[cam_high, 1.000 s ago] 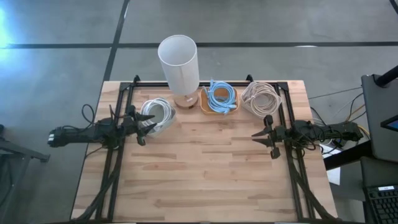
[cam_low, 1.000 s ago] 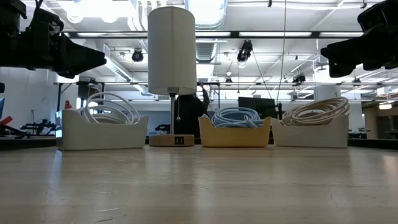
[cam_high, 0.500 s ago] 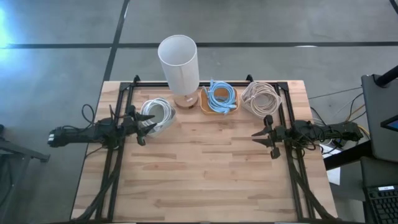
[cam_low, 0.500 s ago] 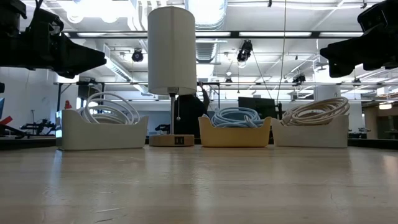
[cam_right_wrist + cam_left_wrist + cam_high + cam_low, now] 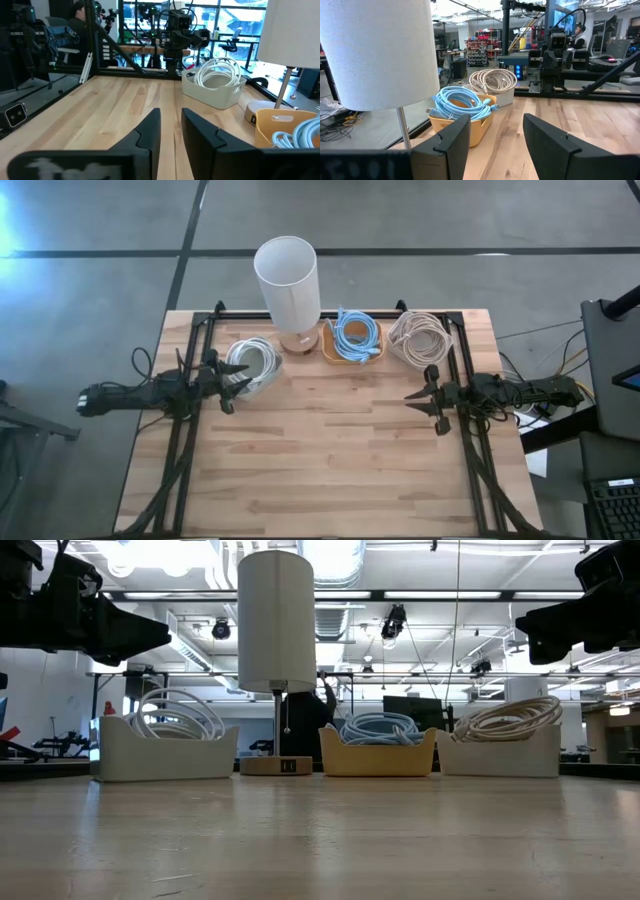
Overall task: Sort HDMI cables
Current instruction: Return to Home Position
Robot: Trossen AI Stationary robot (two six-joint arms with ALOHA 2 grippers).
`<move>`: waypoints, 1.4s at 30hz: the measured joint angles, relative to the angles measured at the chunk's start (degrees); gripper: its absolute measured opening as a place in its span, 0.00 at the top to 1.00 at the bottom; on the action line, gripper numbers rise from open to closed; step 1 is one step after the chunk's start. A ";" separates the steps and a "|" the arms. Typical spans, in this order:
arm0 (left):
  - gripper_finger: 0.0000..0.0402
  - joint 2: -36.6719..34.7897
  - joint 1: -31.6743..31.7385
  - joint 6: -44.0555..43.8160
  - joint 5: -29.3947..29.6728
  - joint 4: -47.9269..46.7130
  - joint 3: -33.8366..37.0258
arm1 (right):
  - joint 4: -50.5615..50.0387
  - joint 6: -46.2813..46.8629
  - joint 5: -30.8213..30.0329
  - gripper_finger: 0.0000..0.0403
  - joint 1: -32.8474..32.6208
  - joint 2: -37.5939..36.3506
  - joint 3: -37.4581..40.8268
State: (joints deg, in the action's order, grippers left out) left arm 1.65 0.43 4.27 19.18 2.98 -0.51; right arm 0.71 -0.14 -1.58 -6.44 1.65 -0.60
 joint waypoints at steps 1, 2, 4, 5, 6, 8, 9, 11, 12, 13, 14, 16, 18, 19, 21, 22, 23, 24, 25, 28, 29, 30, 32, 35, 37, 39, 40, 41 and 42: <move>0.52 0.02 0.00 0.00 -0.02 -0.02 0.00 | -0.01 0.05 0.01 0.83 0.00 0.00 0.00; 0.52 0.02 0.00 0.00 0.00 -0.02 0.00 | 0.00 0.06 0.02 0.83 0.00 0.00 0.00; 0.52 0.01 -0.01 0.00 -0.01 -0.01 0.00 | -0.01 0.00 0.00 0.83 -0.01 0.00 0.00; 0.52 0.02 -0.01 0.00 -0.01 0.00 0.00 | 0.00 0.02 0.02 0.83 -0.01 0.00 0.00; 0.52 0.01 -0.02 0.00 -0.02 -0.02 0.00 | -0.02 0.06 0.01 0.83 0.00 0.00 0.00; 0.52 0.02 0.00 0.00 -0.02 -0.02 0.00 | -0.01 0.00 0.01 0.82 0.00 0.00 0.00; 0.52 0.02 0.00 0.00 0.00 0.00 0.00 | -0.01 0.01 0.01 0.82 0.00 0.00 0.00; 0.52 0.00 0.00 0.00 -0.01 -0.01 0.00 | -0.01 0.07 0.01 0.81 -0.01 0.00 0.00; 0.52 0.00 0.00 0.00 -0.02 0.00 0.00 | 0.00 0.02 0.02 0.80 0.00 0.00 0.00; 0.52 0.00 0.00 0.00 -0.02 0.00 0.00 | 0.00 0.00 0.02 0.80 0.00 0.00 0.00; 0.52 0.00 0.00 0.00 0.00 0.00 0.00 | 0.00 0.02 0.02 0.79 -0.01 0.00 0.00; 0.52 0.01 -0.01 0.00 -0.02 -0.01 0.00 | 0.00 0.06 0.00 0.79 -0.02 0.00 0.00; 0.52 0.02 -0.02 0.00 -0.02 -0.02 0.00 | -0.01 0.00 0.01 0.78 -0.01 0.00 0.00; 0.52 0.01 0.00 0.00 -0.01 -0.01 0.00 | 0.00 0.04 0.02 0.78 0.00 0.00 0.00; 0.52 0.02 -0.02 0.00 -0.02 0.00 0.00 | 0.00 0.05 0.02 0.77 -0.02 0.00 0.00; 0.52 0.01 0.00 0.00 -0.02 0.00 0.00 | 0.00 0.00 0.02 0.77 0.00 -0.02 0.00; 0.52 0.02 0.00 0.00 -0.02 -0.02 0.00 | -0.01 0.00 0.02 0.77 0.00 0.00 0.00; 0.52 0.02 -0.02 0.00 -0.02 -0.02 0.00 | -0.02 0.06 0.02 0.77 -0.02 0.00 0.00; 0.52 0.02 -0.01 0.00 -0.01 -0.01 0.00 | 0.00 0.06 0.02 0.78 0.00 0.00 0.00; 0.52 0.02 0.00 0.00 -0.02 -0.01 0.00 | -0.02 0.01 0.00 0.79 -0.02 0.00 0.00; 0.52 0.02 0.00 0.00 -0.02 0.00 0.00 | -0.02 0.08 0.02 0.80 -0.01 0.00 0.00; 0.52 0.01 0.00 0.00 0.00 -0.01 0.00 | -0.01 0.06 0.02 0.80 0.00 0.00 0.00; 0.52 0.00 -0.02 0.00 -0.02 -0.02 0.00 | -0.01 0.00 0.02 0.81 0.00 0.00 0.00; 0.52 0.02 -0.01 0.00 0.00 -0.01 0.00 | 0.00 0.02 0.02 0.83 -0.01 0.00 0.00; 0.52 0.00 -0.01 0.00 -0.02 -0.01 0.00 | -0.02 0.02 0.02 0.83 0.00 -0.02 0.00; 0.52 0.00 0.00 0.00 -0.02 0.00 0.00 | -0.02 0.06 0.00 0.83 0.00 0.00 0.00; 0.52 0.02 -0.02 0.00 -0.02 0.00 0.00 | 0.00 0.01 0.02 0.83 0.00 0.00 0.00; 0.52 0.02 0.00 0.00 0.00 0.00 0.00 | -0.01 0.00 0.02 0.82 0.00 0.00 0.00; 0.52 0.01 -0.01 0.00 0.00 0.00 0.00 | -0.01 0.03 0.02 0.82 -0.01 -0.01 0.00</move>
State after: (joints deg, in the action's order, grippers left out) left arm 1.66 0.42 4.27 19.18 2.98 -0.51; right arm 0.70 -0.11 -1.56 -6.44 1.64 -0.60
